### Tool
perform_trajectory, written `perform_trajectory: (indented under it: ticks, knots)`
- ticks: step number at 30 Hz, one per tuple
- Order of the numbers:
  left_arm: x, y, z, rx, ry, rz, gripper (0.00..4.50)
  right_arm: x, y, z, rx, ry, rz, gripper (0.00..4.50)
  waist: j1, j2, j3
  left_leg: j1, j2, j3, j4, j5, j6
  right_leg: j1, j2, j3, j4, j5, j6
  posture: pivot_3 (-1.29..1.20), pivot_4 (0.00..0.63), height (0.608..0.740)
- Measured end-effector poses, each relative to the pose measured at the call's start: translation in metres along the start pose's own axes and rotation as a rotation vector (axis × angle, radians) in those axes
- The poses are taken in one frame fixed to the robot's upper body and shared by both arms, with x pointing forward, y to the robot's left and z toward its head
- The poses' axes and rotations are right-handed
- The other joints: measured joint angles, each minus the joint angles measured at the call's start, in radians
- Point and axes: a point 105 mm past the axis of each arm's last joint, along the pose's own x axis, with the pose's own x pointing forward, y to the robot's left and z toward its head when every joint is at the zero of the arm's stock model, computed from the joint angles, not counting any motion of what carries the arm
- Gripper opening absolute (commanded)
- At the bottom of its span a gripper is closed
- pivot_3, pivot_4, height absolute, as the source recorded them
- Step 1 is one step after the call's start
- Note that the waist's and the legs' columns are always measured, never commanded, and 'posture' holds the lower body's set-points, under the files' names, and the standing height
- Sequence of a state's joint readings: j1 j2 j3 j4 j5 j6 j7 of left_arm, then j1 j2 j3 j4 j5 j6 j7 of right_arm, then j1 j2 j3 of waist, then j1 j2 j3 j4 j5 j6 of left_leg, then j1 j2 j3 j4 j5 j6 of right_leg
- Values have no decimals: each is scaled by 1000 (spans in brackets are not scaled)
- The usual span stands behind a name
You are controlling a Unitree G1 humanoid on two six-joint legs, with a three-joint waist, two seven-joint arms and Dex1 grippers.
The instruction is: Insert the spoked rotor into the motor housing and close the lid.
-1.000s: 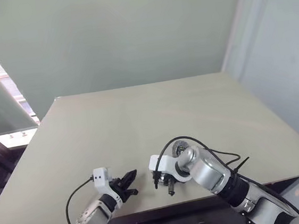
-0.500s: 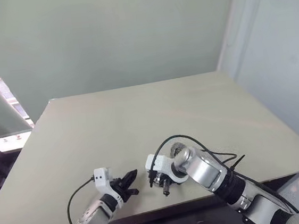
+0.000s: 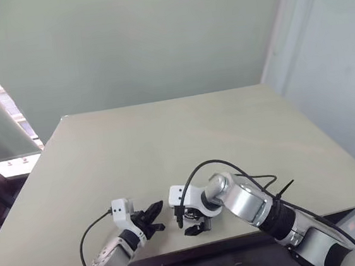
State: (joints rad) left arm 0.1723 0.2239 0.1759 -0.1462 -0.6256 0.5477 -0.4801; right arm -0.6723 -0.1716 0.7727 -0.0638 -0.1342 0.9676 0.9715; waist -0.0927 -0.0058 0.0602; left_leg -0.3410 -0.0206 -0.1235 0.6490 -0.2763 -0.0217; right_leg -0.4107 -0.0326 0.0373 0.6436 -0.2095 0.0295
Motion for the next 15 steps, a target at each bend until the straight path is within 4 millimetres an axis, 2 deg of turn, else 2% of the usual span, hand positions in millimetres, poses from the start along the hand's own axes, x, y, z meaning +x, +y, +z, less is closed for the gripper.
perform_trajectory:
  ticks: [4, 8, 11, 13, 15]
  knots:
    - [1, 0, 1, 2, -3, -3, 0, -18, -9, 22, -21, -77, -46, 4482, 5, 0, 0, -1, 0, 0, -2, 0, 0, -1, 0, 0, -1, 0, 0, 0, 0, 740]
    - [1, 0, 2, 6, -3, -5, 0, -51, -36, 41, -46, -165, -185, 4482, 18, 0, 0, -1, 0, 0, -2, 0, 0, -1, 0, 0, -1, 0, 0, 0, 0, 740]
    - [0, 0, 2, 7, -2, -3, 0, -83, -67, 32, -60, -151, -345, 4482, 29, 1, 1, -2, -2, 0, -2, 0, 0, -1, -2, 0, -2, 0, 0, 0, 0, 740]
    - [0, 1, 2, 9, -2, -3, 0, -110, -89, 18, -53, -120, -454, 4482, 36, 0, 1, -1, -3, 1, -2, 0, 1, 0, -2, 0, -3, 0, 0, 0, 0, 740]
    - [0, 1, 2, 10, -1, -2, 0, -128, -103, 1, -46, -67, -525, 4482, 41, 0, 1, -1, -3, 1, -2, -1, 1, -1, -2, 1, -3, 0, 0, 0, 0, 740]
